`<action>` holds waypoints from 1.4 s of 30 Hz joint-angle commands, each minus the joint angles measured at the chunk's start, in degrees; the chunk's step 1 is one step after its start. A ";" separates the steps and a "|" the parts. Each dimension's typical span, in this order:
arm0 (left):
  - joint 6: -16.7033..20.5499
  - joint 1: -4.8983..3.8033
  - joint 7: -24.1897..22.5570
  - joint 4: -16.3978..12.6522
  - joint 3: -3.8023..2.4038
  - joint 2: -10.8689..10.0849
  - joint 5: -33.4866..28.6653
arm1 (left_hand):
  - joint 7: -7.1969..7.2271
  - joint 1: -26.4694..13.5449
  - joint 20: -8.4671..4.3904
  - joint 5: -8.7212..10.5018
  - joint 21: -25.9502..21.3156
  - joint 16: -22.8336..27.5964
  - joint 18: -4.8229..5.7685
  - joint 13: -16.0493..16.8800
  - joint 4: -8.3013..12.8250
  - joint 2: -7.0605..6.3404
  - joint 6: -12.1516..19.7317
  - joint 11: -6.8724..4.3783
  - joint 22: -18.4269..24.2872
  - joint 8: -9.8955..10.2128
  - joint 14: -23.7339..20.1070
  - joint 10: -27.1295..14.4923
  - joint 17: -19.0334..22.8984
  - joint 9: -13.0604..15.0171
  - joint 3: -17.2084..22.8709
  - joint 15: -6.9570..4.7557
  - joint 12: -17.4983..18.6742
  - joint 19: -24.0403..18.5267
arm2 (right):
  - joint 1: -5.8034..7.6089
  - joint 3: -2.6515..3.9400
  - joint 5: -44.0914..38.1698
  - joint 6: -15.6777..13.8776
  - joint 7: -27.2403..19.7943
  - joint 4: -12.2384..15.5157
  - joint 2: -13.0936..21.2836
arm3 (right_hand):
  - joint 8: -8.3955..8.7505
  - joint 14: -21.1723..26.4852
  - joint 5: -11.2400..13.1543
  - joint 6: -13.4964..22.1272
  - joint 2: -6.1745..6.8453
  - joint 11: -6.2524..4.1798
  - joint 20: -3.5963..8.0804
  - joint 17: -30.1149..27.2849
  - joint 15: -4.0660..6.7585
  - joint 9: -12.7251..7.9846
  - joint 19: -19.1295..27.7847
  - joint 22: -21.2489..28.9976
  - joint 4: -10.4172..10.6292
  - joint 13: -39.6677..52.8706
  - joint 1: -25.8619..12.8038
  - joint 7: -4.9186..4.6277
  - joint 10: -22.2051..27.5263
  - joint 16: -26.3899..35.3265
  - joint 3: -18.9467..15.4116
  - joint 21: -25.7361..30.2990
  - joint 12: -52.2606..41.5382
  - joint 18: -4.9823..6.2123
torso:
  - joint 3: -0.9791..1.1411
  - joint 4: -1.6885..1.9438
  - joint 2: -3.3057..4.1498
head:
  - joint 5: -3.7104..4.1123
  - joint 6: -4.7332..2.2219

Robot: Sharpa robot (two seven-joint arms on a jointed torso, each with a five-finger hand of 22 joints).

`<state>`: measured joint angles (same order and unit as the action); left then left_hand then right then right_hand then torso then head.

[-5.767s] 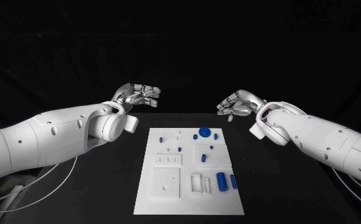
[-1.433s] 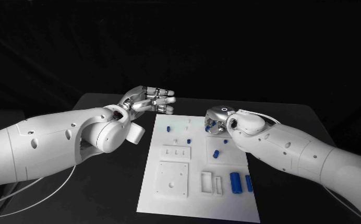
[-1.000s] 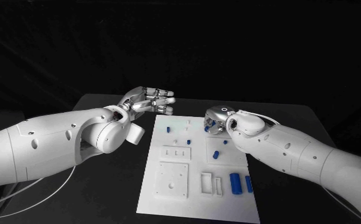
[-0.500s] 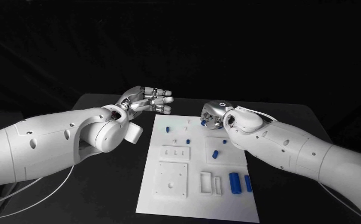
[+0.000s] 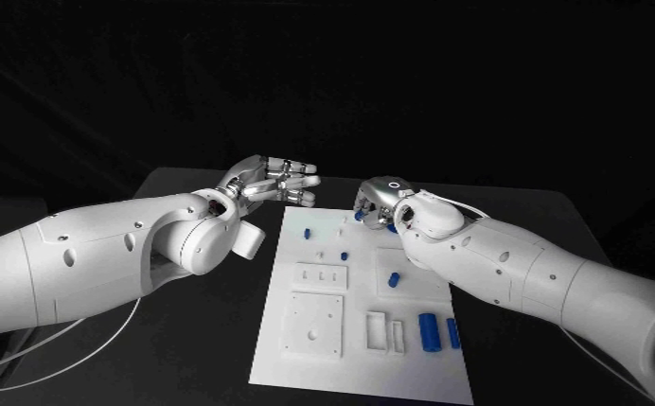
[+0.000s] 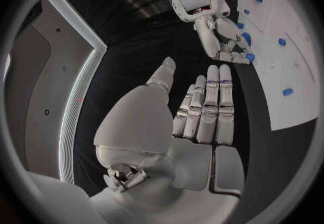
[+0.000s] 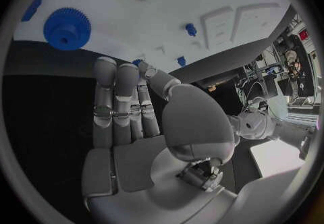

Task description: Assemble the parts on the task board

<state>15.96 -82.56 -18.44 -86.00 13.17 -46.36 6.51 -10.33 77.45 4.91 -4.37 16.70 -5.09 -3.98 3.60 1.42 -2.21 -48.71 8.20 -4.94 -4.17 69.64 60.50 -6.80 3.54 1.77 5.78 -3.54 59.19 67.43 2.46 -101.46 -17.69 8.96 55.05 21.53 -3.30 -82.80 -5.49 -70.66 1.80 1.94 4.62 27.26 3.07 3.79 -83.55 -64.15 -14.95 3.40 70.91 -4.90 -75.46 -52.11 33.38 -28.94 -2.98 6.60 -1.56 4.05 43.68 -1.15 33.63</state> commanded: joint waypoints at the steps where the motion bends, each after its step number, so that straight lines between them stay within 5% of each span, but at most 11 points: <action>1: 0.47 -0.11 0.11 -0.17 -0.06 0.34 0.56 | 0.08 0.10 0.00 -0.27 0.35 -0.19 -0.47 -0.02 0.39 0.63 -0.34 0.20 -0.01 -0.27 0.29 0.17 -0.06 0.07 -0.02 0.09 0.12 0.18 | -0.01 0.03 -1.29 -1.73 1.21 -0.65 -0.71 | -0.38 0.18 0.17 -0.27 -0.17 -0.12 0.14 -0.09 0.41 0.54 -0.20 -0.21 -0.01 0.09 -0.05 -0.03 -0.35 -0.40 0.41 0.35 -0.37 -0.18 | -0.19 0.46 0.19 | -0.09 0.02; 13: 0.81 -0.61 0.55 -1.60 -0.31 0.30 1.14 | 0.14 0.15 -0.04 -0.50 0.56 -0.21 -0.47 -0.02 0.86 0.89 -0.84 0.15 -0.05 -0.33 0.36 0.28 -0.05 0.10 -0.16 0.04 0.12 0.11 | -0.13 0.04 -1.86 -1.93 1.27 -2.24 -1.92 | -0.38 0.19 0.52 -0.34 -0.14 -0.12 0.16 -0.13 0.43 0.52 -0.37 -0.64 -0.07 0.09 0.01 -0.02 -0.39 -0.46 0.49 0.47 -0.37 -0.21 | -0.69 0.93 1.16 | -0.21 -0.10; 42: 0.30 -0.76 0.74 -1.43 -0.96 0.43 1.58 | 0.12 0.24 -0.07 -0.74 0.64 -0.21 -0.47 -0.03 1.11 1.04 -0.91 0.16 -0.06 -0.31 0.39 0.26 -0.04 0.10 -0.18 0.03 0.12 0.08 | -0.36 0.06 -2.33 -4.53 3.07 -2.13 -2.29 | -0.38 0.23 1.37 -0.35 -0.19 -0.11 0.26 -0.28 0.53 0.43 -0.67 -1.37 -0.25 0.09 0.21 -0.04 -0.35 -0.42 0.59 1.23 -0.37 -0.18 | -0.74 0.96 1.55 | -1.29 -0.33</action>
<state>16.62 -83.18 -17.51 -87.40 12.27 -45.99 7.68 -10.16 77.84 4.91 -4.92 16.95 -5.09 -3.98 3.60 2.25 -1.69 -49.29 8.20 -4.94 -4.16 69.61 60.50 -6.78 3.57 1.50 5.75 -3.54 59.18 67.05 2.49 -102.82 -21.06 11.31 52.81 19.26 -3.28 -82.61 -4.26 -70.43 1.83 1.96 4.82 27.06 3.26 3.79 -83.75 -65.52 -15.19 3.44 70.90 -4.92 -75.43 -52.31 33.76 -27.93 -3.25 6.14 -2.30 5.02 45.28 -2.42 33.30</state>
